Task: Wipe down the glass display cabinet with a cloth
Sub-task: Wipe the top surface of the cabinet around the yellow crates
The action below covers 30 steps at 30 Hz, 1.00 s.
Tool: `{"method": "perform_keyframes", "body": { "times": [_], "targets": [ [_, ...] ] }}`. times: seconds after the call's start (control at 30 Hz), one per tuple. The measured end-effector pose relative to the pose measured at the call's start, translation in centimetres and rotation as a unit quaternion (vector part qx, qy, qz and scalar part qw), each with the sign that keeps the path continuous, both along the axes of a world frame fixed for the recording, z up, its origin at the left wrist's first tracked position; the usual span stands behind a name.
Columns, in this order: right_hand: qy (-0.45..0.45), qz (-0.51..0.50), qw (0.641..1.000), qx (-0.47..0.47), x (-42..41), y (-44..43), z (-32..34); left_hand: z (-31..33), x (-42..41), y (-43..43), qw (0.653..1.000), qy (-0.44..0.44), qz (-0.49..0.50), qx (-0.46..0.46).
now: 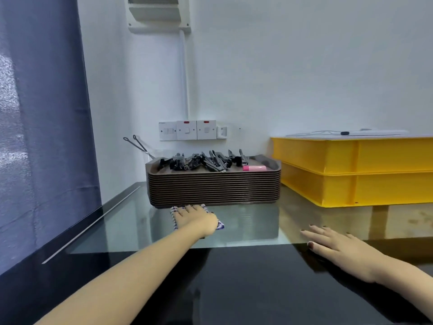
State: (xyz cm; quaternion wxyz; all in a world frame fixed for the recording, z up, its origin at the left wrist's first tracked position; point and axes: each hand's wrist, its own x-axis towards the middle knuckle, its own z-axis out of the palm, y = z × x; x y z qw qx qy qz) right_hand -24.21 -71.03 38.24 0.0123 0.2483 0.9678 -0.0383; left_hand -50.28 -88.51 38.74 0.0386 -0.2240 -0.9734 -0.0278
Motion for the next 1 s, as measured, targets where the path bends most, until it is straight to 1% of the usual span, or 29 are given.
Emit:
{"method": "perform_keyframes", "body": {
  "times": [0.1, 0.17, 0.23, 0.3, 0.37, 0.4, 0.43, 0.5, 0.6, 0.7, 0.77, 0.87, 1.0],
  "targets": [
    [0.031, -0.003, 0.999, -0.014, 0.2, 0.0, -0.1, -0.1, 2.9, 2.6, 0.992, 0.020, -0.122, 0.012],
    [0.039, -0.004, 0.999, -0.024, 0.4, 0.1, 0.0, 0.2, 4.5, 2.8, 0.979, 0.009, -0.198, 0.045],
    [0.046, -0.007, 0.998, -0.030, 0.5, 0.0, 0.0, 0.0, 5.7, 1.7, 0.964, -0.008, -0.256, 0.075],
    [0.048, -0.012, 0.998, -0.029, 0.6, -0.3, 0.0, -0.9, 6.3, -0.4, 0.944, -0.001, -0.315, 0.099],
    [0.044, -0.016, 0.999, -0.017, 0.6, -0.6, -0.1, -2.2, 6.2, -2.9, 0.924, 0.010, -0.369, 0.101],
    [0.041, -0.017, 0.999, -0.012, 0.5, -0.7, 0.0, -2.4, 5.7, -3.8, 0.922, 0.012, -0.375, 0.098],
    [0.039, -0.018, 0.999, -0.011, 0.5, -0.8, 0.0, -2.3, 5.2, -4.3, 0.927, 0.011, -0.364, 0.092],
    [0.042, -0.018, 0.999, -0.013, 0.4, -1.0, 0.1, -1.5, 4.1, -4.3, 0.946, 0.013, -0.311, 0.094],
    [0.044, -0.012, 0.999, -0.008, 0.4, -0.8, 0.1, -0.2, 3.6, -1.5, 0.968, 0.003, -0.227, 0.102],
    [0.049, -0.003, 0.999, -0.012, 0.5, -0.6, 0.0, 0.7, 4.5, 2.2, 0.976, -0.009, -0.192, 0.102],
    [0.054, 0.001, 0.998, -0.016, 0.5, -0.4, 0.0, 0.9, 6.1, 4.4, 0.971, -0.021, -0.213, 0.103],
    [0.049, 0.001, 0.999, -0.015, 0.5, -0.2, 0.0, 0.6, 10.1, 5.2, 0.956, -0.042, -0.283, 0.062],
    [0.047, 0.005, 0.999, -0.007, 0.4, 0.0, -0.4, -0.3, 13.8, 0.4, 0.934, -0.022, -0.347, 0.075]
  ]
}}
